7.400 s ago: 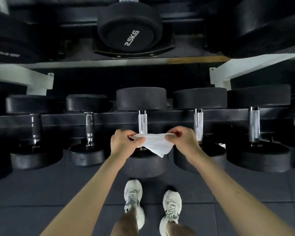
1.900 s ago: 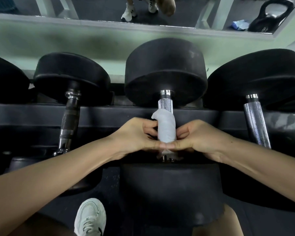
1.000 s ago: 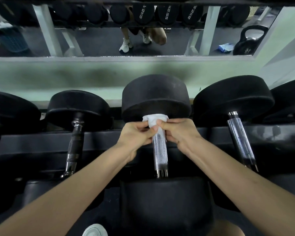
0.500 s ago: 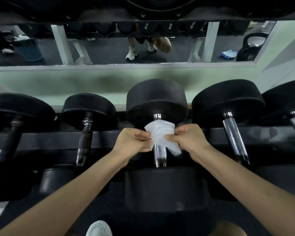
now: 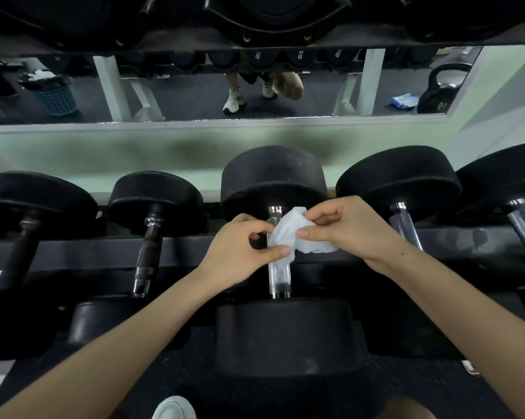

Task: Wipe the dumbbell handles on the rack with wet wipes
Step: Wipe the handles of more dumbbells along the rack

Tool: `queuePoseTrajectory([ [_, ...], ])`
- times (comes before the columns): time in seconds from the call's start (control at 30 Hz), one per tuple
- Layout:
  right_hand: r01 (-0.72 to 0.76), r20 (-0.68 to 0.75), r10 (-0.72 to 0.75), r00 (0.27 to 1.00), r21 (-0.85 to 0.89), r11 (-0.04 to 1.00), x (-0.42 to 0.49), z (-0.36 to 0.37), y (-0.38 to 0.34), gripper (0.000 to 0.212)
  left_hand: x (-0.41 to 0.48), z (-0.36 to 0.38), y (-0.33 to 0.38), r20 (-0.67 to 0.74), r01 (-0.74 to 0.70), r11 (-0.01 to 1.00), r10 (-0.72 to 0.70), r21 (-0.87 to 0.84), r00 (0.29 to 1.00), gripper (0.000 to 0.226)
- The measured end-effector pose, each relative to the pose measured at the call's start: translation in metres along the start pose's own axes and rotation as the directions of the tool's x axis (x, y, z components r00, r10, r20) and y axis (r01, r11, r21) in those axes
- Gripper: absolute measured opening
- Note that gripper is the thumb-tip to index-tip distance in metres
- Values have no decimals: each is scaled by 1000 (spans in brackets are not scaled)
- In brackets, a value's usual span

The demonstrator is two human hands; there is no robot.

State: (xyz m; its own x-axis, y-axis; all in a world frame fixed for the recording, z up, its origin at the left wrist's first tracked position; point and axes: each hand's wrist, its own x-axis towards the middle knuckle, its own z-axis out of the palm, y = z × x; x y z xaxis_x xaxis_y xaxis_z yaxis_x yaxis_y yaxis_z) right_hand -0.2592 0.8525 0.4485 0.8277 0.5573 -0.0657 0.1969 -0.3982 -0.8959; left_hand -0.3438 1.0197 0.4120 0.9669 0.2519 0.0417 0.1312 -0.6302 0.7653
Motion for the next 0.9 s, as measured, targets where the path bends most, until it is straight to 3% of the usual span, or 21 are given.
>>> queuePoseTrajectory([
  [0.07,9,-56,-9,998,2,1000,6,-2,3,16,2,-1,4,7,45,986,-44,-159,999,6],
  [0.17,-11,-120,-2,993,-106,994,11,-1,13,12,6,-11,10,181,254,875,-194,-413,964,5],
  [0.27,-107,-76,103,992,-55,993,11,7,23,17,11,-15,7,334,489,787,-377,-376,864,4],
  [0.33,-171,-81,167,983,-44,984,16,15,29,18,17,-11,-1,283,551,760,-476,-345,833,8],
  [0.47,-211,-201,186,962,-110,971,30,34,38,20,28,2,-16,19,465,834,-482,-296,876,15],
  [0.57,-215,-281,155,947,-197,956,28,40,39,12,31,12,-23,-77,412,874,-444,-257,893,16],
  [0.7,-164,-350,45,936,-320,933,22,46,38,22,24,10,-18,-287,291,957,-280,-5,916,16],
  [0.77,-132,-366,9,931,-311,941,22,49,37,25,19,9,-11,-329,203,975,-162,91,930,14],
  [0.9,-83,-405,-19,914,-232,969,26,55,34,7,14,16,-3,-316,96,989,-56,112,947,4],
])
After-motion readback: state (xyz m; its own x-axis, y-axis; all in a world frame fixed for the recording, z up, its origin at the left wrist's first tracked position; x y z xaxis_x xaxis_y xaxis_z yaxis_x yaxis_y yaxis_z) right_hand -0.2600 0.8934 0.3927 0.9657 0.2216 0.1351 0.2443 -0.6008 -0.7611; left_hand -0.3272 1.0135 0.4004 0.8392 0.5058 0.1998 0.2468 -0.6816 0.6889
